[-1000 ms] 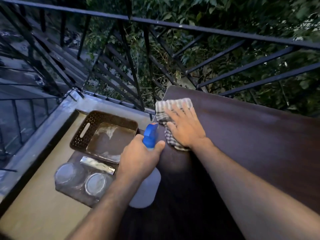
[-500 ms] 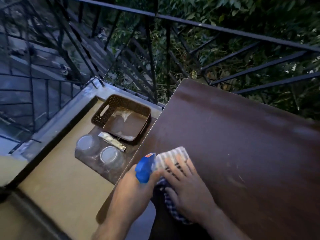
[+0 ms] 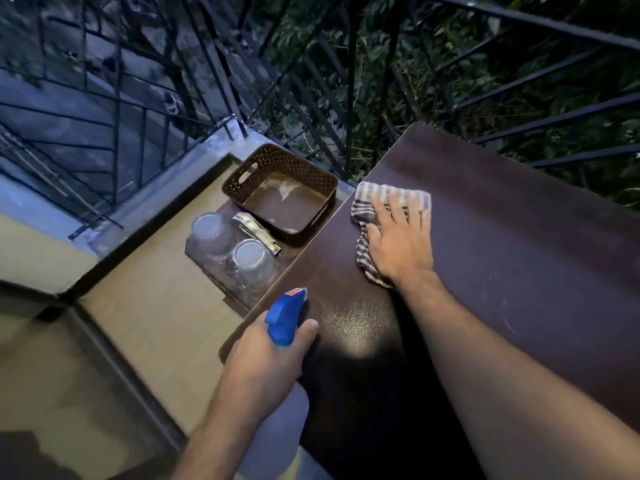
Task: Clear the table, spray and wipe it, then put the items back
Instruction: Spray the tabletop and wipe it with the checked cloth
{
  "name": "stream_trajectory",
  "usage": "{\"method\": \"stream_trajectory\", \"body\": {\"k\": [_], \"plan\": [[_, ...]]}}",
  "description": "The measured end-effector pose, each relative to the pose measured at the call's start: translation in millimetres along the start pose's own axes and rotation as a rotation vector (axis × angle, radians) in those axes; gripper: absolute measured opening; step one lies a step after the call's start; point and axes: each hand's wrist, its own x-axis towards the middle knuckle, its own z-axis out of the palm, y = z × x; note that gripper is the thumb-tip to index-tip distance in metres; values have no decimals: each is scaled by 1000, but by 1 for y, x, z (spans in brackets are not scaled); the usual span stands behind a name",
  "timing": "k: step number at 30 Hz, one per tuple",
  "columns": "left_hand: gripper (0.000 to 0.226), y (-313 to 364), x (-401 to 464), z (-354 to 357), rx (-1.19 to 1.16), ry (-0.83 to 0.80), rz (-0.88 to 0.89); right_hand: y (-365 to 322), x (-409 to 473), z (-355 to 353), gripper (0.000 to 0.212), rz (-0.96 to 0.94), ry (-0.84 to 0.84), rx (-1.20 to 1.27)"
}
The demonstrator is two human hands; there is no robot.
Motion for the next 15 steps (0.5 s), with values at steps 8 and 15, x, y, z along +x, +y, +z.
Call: {"method": "stream_trajectory", "body": {"k": [8,15], "plan": [[69,-15,-20,-14,86,-14,-62,-9,-91,12,59,-194,-50,16],[66,-29,-41,-20,6,32,-103,-39,-168,18,62,-374,-157,26]]}}
